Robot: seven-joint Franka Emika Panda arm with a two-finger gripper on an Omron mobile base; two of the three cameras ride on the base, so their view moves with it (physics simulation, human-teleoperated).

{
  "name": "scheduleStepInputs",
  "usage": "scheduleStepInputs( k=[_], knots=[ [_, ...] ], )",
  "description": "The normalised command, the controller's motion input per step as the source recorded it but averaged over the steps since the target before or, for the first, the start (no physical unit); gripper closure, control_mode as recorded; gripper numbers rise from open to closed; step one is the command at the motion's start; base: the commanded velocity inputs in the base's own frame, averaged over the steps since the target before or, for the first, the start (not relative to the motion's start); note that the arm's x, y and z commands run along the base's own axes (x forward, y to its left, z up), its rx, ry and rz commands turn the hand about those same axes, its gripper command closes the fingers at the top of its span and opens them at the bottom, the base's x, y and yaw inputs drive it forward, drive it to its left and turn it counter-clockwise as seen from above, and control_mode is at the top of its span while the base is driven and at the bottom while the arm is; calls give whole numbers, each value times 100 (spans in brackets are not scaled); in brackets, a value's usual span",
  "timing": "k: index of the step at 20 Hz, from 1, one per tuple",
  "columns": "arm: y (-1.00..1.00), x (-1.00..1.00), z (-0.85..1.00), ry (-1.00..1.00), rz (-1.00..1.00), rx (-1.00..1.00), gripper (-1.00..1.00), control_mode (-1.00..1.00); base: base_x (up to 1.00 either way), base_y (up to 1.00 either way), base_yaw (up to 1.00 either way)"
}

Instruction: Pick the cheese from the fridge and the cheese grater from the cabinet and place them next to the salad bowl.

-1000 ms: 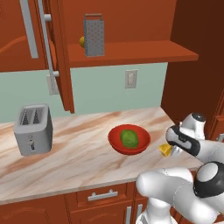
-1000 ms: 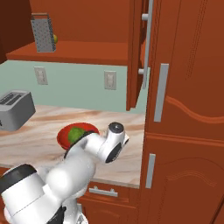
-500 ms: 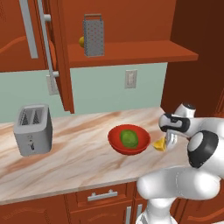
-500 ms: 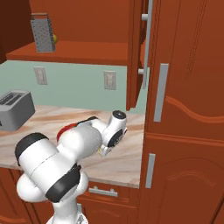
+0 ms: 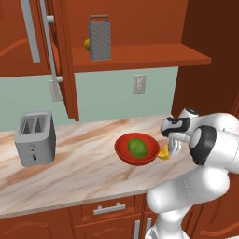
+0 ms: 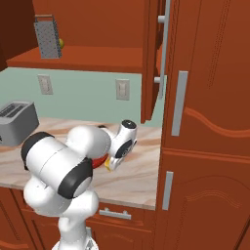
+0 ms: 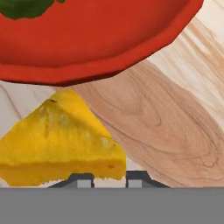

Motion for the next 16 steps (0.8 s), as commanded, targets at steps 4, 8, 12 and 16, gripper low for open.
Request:
scheduleStepInputs(
  k=[4,8,12,16],
  knots=[
    [1,0,-38,-8,12,0,100,-100,0,0,0],
    [0,0,-26,-8,14,0,100,-100,0,0,0],
    [12,0,-10,-1,8,0,-100,-100,0,0,0],
    [1,0,15,0,2,-1,-100,-100,0,0,0]
  ],
)
